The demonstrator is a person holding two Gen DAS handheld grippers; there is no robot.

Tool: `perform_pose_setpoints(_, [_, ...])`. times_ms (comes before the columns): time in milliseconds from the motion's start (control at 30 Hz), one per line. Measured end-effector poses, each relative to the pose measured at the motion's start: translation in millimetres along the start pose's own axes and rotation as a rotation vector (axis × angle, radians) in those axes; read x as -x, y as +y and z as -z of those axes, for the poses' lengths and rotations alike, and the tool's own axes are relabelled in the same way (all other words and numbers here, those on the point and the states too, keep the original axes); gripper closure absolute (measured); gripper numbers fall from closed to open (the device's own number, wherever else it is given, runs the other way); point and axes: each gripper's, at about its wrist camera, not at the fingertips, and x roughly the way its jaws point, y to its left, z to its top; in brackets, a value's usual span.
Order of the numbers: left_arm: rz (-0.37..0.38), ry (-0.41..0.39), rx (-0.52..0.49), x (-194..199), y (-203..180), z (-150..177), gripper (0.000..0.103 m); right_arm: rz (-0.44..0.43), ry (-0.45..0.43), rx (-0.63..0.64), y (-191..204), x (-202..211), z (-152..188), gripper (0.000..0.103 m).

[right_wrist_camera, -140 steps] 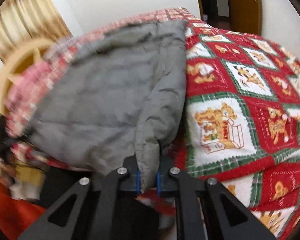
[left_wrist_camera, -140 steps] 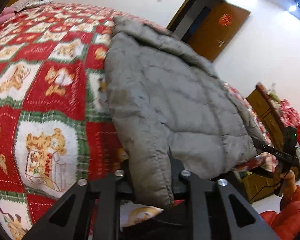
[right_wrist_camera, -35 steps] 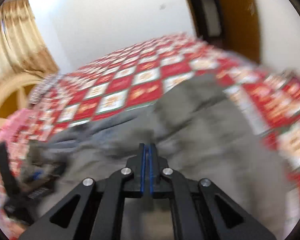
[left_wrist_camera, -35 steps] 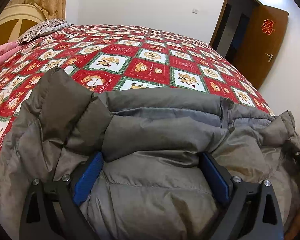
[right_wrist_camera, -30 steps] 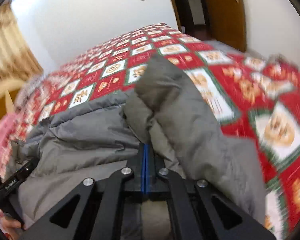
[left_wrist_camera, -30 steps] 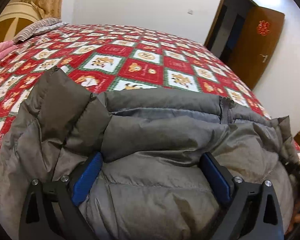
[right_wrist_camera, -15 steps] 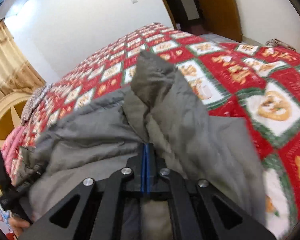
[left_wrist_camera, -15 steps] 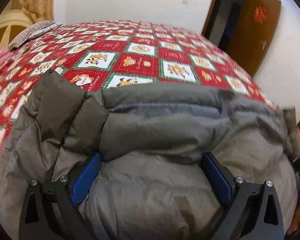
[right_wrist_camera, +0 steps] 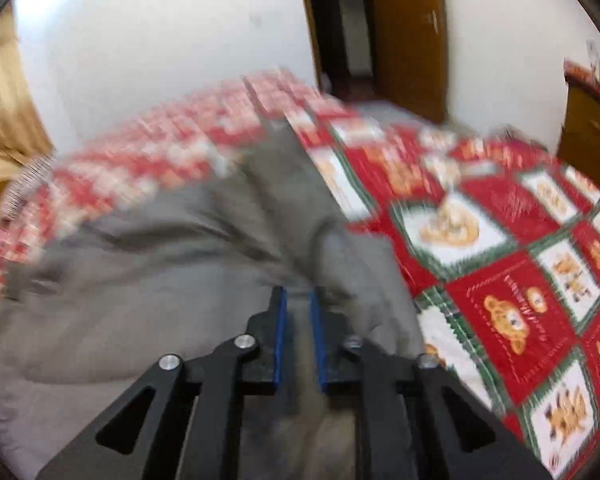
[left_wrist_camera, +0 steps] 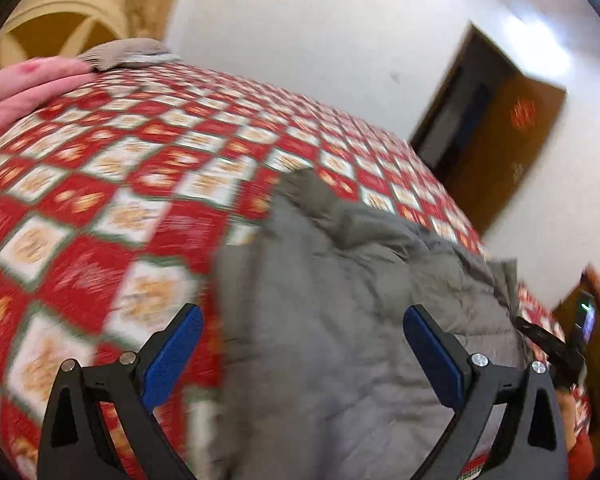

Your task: Fold large clothes

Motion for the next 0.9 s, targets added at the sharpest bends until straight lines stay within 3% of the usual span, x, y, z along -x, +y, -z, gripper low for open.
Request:
perform_pose_setpoints(100, [-0.031, -0.002, 0.032, 7.1, 20.6, 8.1, 0.003, -0.127, -0.069, 0.118, 51.3, 41.8, 10.1, 0.085])
perform_pose_setpoints(167, [-0.029, 0.019, 0.07, 1.1, 26.2, 12.9, 0.003, -0.224, -0.046, 0.157, 80.4, 48.8, 21.5, 0.085])
perform_pose_setpoints(267, [0.057, 0.041, 0.152, -9.9, 25.2, 23.2, 0.003, -0.331, 0.02, 0.2, 122.8, 44.8, 42.2, 0.085])
perform_pose_setpoints(367, [0.073, 0.025, 0.224, -21.0, 21.8, 41.8, 0.003, -0.328, 0.044, 0.229, 147.4, 30.2, 59.1, 0.085])
perform_pose_setpoints(433, [0.113, 0.083, 0.267, -39.3, 19.2, 51.6, 0.003, -0.305, 0.114, 0.191, 150.6, 0.8, 74.2, 0.085])
perform_pose_setpoints(467, [0.137, 0.114, 0.278, -48.0, 17.6, 55.9, 0.003, -0.301, 0.125, 0.177, 148.9, -5.2, 81.4, 0.09])
perform_pose_setpoints(500, [0.126, 0.109, 0.266, -51.7, 13.6, 57.4, 0.003, -0.297, 0.118, 0.169, 145.8, -12.7, 88.1, 0.096])
perform_pose_setpoints(600, [0.12, 0.082, 0.21, -60.9, 0.6, 54.1, 0.003, -0.289, 0.1, 0.194, 146.3, -15.7, 96.2, 0.097])
perform_pose_setpoints(667, [0.141, 0.075, 0.225, -66.1, -3.9, 52.7, 0.003, -0.285, 0.097, 0.196, 146.2, -14.0, 95.0, 0.097])
perform_pose_setpoints(767, [0.237, 0.051, 0.268, -71.6, -10.3, 53.2, 0.004, -0.288, 0.076, 0.2, 146.3, -11.6, 97.2, 0.097])
perform_pose_setpoints(800, [0.26, 0.053, 0.275, -74.5, -13.2, 54.4, 0.006, -0.295, 0.07, 0.195, 144.8, -11.7, 98.9, 0.097])
perform_pose_setpoints(833, [0.272, 0.061, 0.274, -78.9, -17.7, 54.4, 0.015, -0.308, 0.069, 0.182, 142.3, -12.5, 99.7, 0.097])
perform_pose_setpoints(867, [0.277, 0.071, 0.265, -83.5, -22.1, 54.2, 0.031, -0.321, 0.072, 0.171, 134.9, -10.2, 101.4, 0.097])
perform_pose_setpoints(900, [0.278, 0.076, 0.262, -85.4, -24.5, 55.7, 0.038, -0.337, 0.08, 0.154, 131.6, -11.6, 100.3, 0.097])
